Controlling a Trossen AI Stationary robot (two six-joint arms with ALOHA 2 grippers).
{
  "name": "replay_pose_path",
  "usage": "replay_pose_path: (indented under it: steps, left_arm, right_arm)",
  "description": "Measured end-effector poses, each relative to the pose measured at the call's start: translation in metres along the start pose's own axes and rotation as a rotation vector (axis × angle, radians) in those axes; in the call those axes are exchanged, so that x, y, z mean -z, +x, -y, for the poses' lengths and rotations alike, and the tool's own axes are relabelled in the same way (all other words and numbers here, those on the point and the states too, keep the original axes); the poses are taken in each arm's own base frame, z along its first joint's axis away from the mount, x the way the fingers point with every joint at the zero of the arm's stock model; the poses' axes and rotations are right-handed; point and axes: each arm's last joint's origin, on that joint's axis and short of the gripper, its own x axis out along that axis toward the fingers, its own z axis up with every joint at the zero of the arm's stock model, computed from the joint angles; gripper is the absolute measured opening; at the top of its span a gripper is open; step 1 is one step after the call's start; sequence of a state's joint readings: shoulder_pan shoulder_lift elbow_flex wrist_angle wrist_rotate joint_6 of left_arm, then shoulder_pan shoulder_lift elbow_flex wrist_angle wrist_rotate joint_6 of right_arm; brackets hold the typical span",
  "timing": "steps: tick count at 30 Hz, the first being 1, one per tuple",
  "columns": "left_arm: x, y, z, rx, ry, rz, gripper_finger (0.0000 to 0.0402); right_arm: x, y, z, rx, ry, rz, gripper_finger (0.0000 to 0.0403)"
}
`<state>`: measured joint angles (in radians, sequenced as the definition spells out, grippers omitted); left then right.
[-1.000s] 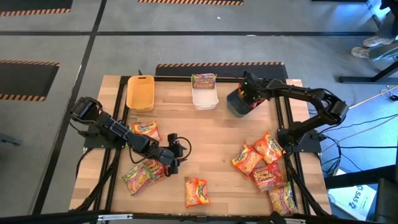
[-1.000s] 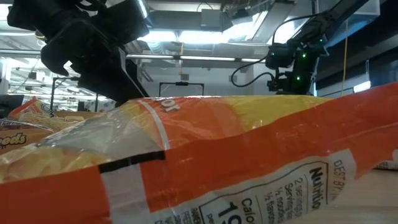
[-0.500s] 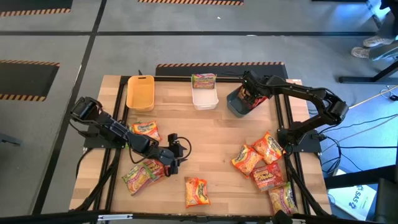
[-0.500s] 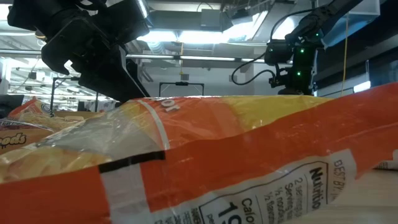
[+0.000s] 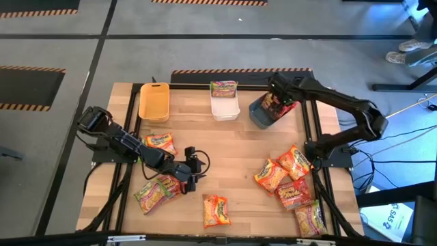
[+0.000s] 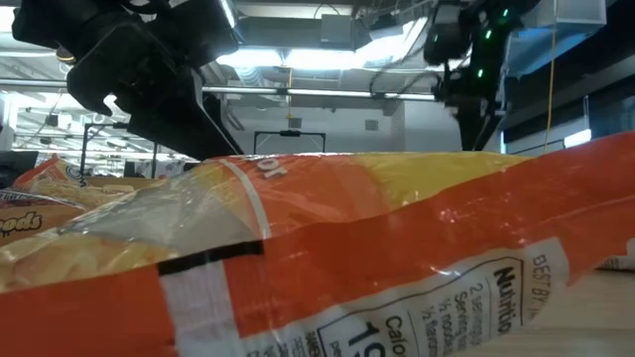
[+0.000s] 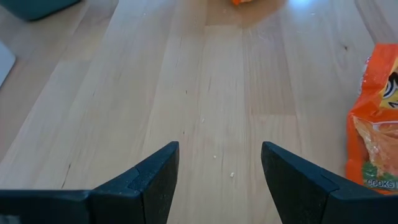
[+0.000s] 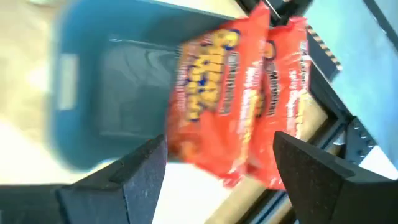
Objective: Sort Maruchan noodles
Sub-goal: Put the red noodle pack into the blue bin
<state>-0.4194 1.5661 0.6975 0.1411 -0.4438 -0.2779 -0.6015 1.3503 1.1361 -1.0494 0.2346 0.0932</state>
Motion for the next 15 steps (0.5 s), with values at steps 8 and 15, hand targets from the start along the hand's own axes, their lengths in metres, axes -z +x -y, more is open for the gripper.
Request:
replay_pose_path:
  steps: [8,15]
  left_arm:
    - [-0.003,0.0,0.001,0.008,-0.014,0.029,0.0223]
    - [-0.004,0.0,0.002,0.017,-0.064,0.035,0.0223]
  right_arm:
    - [0.044,-0.049,-0.058,-0.225,-0.032,0.064,0.0276]
    - [0.099,-0.062,-0.124,-0.423,-0.091,-0.061,0.0276]
